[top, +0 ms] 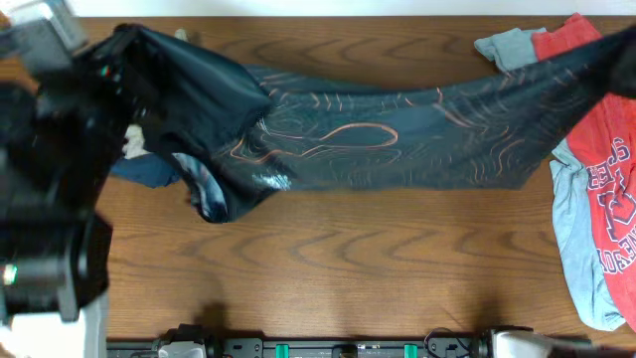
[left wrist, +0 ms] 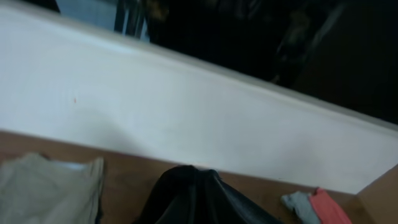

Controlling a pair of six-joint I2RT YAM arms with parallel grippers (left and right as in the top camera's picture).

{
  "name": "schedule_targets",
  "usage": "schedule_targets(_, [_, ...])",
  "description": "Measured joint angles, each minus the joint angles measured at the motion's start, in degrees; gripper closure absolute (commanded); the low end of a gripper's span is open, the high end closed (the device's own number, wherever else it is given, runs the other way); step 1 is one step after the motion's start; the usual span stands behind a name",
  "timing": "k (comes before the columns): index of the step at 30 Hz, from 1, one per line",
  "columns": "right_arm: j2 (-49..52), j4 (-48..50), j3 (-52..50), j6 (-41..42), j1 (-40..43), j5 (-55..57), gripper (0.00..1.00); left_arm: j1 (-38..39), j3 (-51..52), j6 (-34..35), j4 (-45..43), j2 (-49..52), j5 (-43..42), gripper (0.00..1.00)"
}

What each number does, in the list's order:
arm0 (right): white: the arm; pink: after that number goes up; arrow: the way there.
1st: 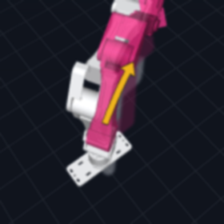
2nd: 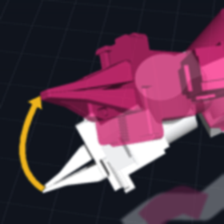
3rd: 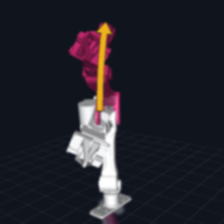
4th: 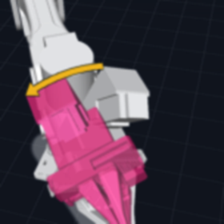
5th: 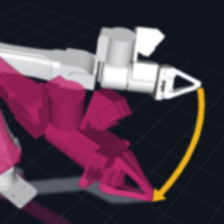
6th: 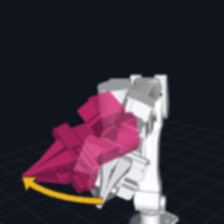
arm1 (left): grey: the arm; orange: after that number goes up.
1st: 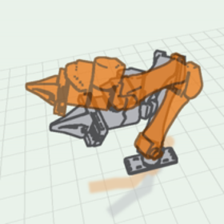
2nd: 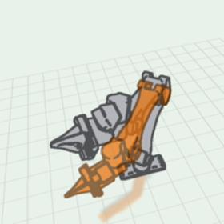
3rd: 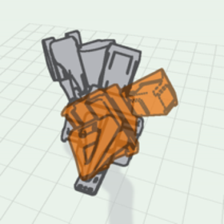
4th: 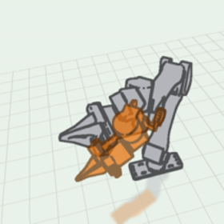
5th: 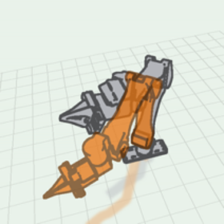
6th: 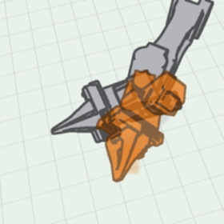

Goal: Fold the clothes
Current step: 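Lift the jersey with both grippers and fling it forward over the table, then pull the jersey back with both grippers and lay it flat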

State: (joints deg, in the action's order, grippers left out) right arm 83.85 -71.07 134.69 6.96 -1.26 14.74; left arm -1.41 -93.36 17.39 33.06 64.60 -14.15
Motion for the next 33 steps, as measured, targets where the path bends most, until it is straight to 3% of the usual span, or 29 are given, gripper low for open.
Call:
schedule_targets(8, [16.74,4.83,-0.22,-0.98,0.31,-0.24,0.99,0.00,0.00,0.81,-7.98,15.69,-1.68,0.94])
schedule_targets(15, [28.48,24.46,-0.92,-1.38,2.16,-0.90,0.99,0.00,0.15,3.23,-32.04,31.26,-2.47,0.94])
schedule_targets(22, [29.27,43.41,-1.38,-1.38,3.89,-2.40,0.99,-0.46,-2.43,9.11,-46.05,36.28,-2.89,0.94])
schedule_targets(28, [24.72,46.25,-1.36,-1.38,5.81,-3.10,0.99,-2.23,-16.17,10.73,-46.25,36.20,-3.39,0.94])
schedule_targets(33, [20.57,35.54,-0.46,-1.40,6.29,-3.41,0.99,-3.87,-23.47,11.10,-28.68,32.85,-8.20,0.94])
